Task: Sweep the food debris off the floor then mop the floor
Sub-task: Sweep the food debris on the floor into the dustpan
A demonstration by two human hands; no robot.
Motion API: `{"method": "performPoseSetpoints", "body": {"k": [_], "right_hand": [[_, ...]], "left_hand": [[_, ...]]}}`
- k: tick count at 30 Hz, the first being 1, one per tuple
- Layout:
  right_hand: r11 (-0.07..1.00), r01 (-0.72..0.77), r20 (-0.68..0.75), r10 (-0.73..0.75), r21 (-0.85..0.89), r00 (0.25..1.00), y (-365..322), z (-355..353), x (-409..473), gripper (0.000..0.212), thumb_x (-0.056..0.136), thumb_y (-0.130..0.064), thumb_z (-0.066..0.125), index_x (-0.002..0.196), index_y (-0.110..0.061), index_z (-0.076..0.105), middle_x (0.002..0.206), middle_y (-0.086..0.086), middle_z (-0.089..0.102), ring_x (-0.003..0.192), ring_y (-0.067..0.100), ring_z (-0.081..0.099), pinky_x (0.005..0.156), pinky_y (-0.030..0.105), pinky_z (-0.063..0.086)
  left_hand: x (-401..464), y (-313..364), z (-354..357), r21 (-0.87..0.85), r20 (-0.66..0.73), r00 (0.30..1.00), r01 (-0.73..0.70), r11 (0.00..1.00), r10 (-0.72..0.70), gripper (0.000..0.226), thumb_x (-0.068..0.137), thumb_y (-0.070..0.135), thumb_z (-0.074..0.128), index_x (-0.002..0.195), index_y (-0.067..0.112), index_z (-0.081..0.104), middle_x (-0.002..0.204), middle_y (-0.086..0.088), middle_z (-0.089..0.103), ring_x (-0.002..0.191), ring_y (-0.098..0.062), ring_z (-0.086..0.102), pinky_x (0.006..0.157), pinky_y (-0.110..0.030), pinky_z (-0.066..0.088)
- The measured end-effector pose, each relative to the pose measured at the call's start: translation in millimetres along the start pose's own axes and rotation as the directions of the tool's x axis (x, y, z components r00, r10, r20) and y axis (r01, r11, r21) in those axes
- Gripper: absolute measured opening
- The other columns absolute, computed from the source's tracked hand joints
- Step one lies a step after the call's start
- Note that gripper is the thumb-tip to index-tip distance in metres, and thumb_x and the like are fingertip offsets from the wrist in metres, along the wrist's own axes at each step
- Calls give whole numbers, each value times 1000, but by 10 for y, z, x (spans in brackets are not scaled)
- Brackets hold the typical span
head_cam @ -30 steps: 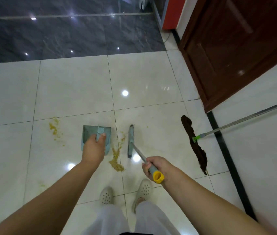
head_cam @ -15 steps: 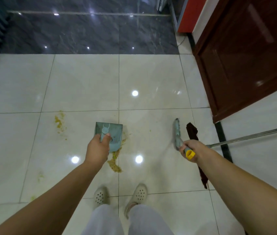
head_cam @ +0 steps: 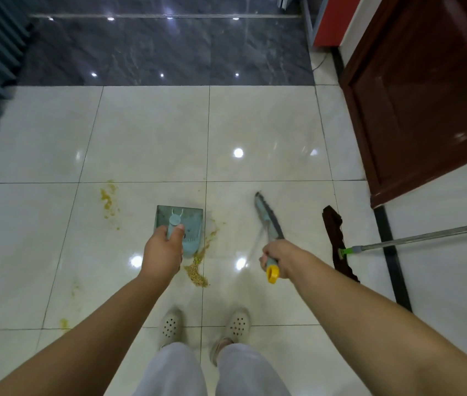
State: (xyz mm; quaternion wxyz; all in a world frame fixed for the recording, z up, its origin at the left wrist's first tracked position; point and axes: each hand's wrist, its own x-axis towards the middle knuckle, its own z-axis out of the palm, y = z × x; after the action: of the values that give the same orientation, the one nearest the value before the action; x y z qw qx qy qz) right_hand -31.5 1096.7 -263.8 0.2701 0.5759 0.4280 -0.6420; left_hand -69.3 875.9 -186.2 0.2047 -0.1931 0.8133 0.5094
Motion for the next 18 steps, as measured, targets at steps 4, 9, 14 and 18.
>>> {"method": "performPoseSetpoints", "body": {"k": [4,9,14,18], "right_hand": [[997,-67,45,68,-42,997,241,222,-161,7,98,0,38,92,-2,43,82,15,45,47,15,43,32,11,39],[994,-86,88,92,-71,992,357,328,-379,15,96,0,44,111,-3,43,79,16,48,48,12,41,34,11,40],[995,-91,96,94,-43,991,355,239,-536,8,96,-2,44,104,1,45,78,17,50,24,11,39,32,11,38],[996,-76,72,72,45,995,299,54,-573,9,96,-3,45,88,1,46,78,19,51,22,12,39,31,11,38]], "left_hand": [[0,12,-2,-2,-23,1000,-8,1000,8,29,98,33,44,87,7,48,68,-11,47,50,-19,40,45,-25,34],[-11,22,29,27,-39,999,-38,999,39,32,98,35,44,88,5,49,67,-12,47,51,-20,41,45,-25,36],[11,32,50,34,-27,997,-69,997,70,32,98,36,44,84,7,48,65,-12,48,50,-21,42,47,-26,36],[81,115,113,49,-19,996,-86,995,87,32,97,38,44,77,13,48,68,-13,53,56,-23,48,56,-31,41]]}}
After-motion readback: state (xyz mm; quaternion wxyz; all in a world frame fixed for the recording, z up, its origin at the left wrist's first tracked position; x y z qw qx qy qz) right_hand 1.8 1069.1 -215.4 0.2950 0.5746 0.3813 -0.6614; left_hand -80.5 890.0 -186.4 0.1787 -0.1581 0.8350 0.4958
